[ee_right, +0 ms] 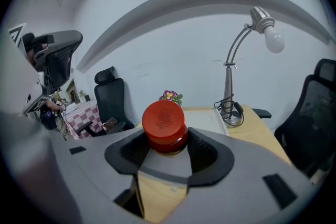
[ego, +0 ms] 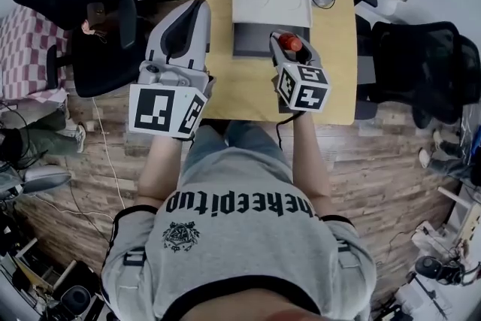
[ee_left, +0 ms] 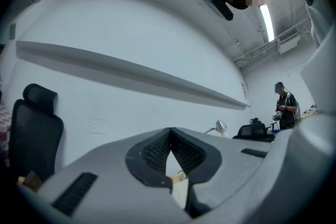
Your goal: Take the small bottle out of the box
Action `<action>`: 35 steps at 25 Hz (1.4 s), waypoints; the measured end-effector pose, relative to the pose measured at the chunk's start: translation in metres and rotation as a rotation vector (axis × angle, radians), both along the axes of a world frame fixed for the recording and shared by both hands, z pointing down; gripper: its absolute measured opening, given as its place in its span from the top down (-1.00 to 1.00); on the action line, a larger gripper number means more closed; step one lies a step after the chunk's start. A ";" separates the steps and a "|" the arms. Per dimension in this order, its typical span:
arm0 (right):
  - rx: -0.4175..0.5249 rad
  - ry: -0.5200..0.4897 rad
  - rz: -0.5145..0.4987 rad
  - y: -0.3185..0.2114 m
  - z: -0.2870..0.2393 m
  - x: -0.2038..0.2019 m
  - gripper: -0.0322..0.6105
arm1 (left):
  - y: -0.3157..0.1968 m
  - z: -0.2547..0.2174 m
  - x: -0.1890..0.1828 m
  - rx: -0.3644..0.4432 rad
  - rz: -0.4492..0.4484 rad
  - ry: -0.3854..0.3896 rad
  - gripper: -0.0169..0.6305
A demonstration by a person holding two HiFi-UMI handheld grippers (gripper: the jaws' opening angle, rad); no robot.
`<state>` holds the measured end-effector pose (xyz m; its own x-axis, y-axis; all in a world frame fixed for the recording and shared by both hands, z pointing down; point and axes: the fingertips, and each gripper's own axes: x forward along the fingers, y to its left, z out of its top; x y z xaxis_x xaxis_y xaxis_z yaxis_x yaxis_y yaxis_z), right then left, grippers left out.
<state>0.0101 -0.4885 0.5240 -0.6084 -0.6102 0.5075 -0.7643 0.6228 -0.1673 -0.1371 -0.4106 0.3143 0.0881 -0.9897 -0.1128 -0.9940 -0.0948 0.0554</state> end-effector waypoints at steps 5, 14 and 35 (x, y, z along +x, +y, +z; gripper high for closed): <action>0.053 -0.003 0.055 0.009 -0.028 0.002 0.21 | 0.006 -0.010 -0.001 0.018 0.047 0.003 0.93; 0.148 -0.016 0.128 0.025 -0.073 0.008 0.21 | 0.010 -0.026 0.003 0.052 0.143 0.006 0.93; 0.317 -0.049 0.294 0.060 -0.150 0.031 0.21 | 0.013 -0.040 0.016 0.083 0.295 0.026 0.93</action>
<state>0.0409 -0.4281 0.3739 -0.4044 -0.8819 0.2424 -0.9126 0.4065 -0.0433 -0.1214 -0.3976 0.2743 0.3662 -0.9092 -0.1980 -0.9212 -0.3842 0.0607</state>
